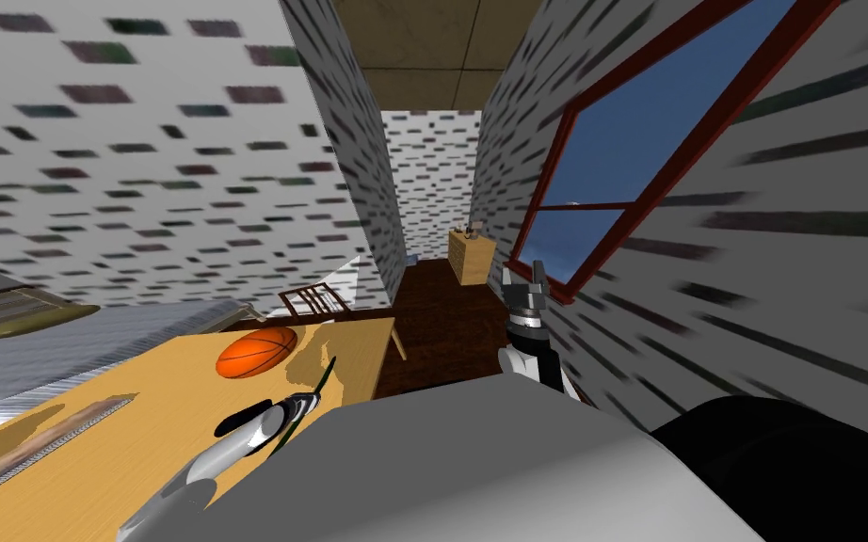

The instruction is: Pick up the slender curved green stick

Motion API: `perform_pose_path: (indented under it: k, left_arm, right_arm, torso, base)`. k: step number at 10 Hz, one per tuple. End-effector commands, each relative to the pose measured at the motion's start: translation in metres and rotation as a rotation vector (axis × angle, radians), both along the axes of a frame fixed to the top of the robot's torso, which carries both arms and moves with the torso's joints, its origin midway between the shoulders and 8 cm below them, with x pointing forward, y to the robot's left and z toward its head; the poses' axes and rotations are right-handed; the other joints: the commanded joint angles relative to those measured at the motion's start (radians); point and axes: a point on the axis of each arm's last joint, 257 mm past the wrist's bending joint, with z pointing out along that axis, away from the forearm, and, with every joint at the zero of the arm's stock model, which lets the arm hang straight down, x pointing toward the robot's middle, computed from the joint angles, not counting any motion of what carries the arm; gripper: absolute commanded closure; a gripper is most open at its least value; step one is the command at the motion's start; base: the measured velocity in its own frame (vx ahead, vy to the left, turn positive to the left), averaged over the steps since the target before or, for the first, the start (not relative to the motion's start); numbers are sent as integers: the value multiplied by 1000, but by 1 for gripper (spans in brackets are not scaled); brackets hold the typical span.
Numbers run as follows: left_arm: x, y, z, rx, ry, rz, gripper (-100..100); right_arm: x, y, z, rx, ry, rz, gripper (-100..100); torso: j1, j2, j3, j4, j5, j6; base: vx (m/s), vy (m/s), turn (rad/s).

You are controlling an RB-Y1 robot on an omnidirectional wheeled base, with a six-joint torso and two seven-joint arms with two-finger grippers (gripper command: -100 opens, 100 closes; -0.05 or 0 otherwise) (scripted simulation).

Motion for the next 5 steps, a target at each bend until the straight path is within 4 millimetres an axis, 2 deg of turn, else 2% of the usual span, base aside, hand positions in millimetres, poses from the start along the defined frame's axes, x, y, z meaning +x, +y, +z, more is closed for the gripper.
perform_pose_path:
  k: [1, 3, 4, 5]
  left_arm:
    - [-1, 1, -1, -5, -1, 14, 100]
    - [-3, -3, -5, -26, 0, 38, 100]
    - [-7, 10, 2, -4, -9, 45, 100]
    - [-11, 5, -3, -20, 1, 56, 100]
  right_arm:
    - [0, 0, 0, 0, 0, 0, 0]
    - [0, 0, 0, 0, 0, 0, 0]
    - [0, 0, 0, 0, 0, 0, 0]
    - [0, 0, 0, 0, 0, 0, 0]
  torso:
    - [0, 0, 0, 0, 0, 0]
    - [0, 0, 0, -1, 1, -2]
    - [0, -1, -1, -1, 1, -2]
    - [0, 0, 0, 0, 0, 0]
  base:
    - [-65, 2, -140]
    - [-24, -1, 10]
    - [-53, -7, -189]
    - [-64, 4, -146]
